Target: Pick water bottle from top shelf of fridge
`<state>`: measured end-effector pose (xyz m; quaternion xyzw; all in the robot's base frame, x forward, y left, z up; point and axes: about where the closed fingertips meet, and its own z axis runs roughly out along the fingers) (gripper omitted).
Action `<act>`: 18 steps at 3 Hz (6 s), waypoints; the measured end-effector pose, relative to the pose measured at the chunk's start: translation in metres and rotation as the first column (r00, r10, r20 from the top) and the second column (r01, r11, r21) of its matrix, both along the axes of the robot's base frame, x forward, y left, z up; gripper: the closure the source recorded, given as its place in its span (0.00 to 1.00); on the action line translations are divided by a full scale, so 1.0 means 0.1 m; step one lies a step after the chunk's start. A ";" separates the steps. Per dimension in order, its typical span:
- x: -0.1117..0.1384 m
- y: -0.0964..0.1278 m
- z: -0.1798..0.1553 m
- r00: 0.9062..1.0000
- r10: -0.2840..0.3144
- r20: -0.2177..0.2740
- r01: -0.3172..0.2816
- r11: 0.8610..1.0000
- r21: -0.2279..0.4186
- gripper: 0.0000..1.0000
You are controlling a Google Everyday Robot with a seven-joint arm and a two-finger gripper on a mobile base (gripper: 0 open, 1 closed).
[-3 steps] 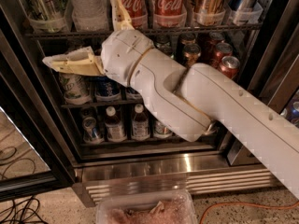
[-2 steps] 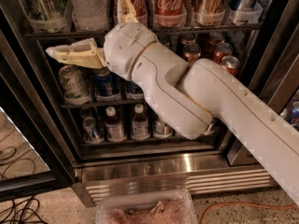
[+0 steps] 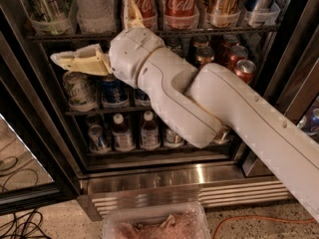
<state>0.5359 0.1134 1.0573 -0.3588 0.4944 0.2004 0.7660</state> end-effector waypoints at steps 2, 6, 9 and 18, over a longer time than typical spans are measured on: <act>0.02 0.17 -0.11 0.999 0.034 -0.034 -0.034 0.999 -0.010 0.00; 0.22 0.07 0.14 0.999 -0.024 0.023 0.023 0.999 0.024 0.00; 0.12 0.37 -0.09 0.996 0.073 -0.055 -0.073 0.997 0.007 0.00; 0.75 0.36 0.27 0.998 -0.063 0.029 0.061 0.997 0.052 0.00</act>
Offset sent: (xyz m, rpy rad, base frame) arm 0.0058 0.0060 -0.0100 -0.0163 0.0491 0.0228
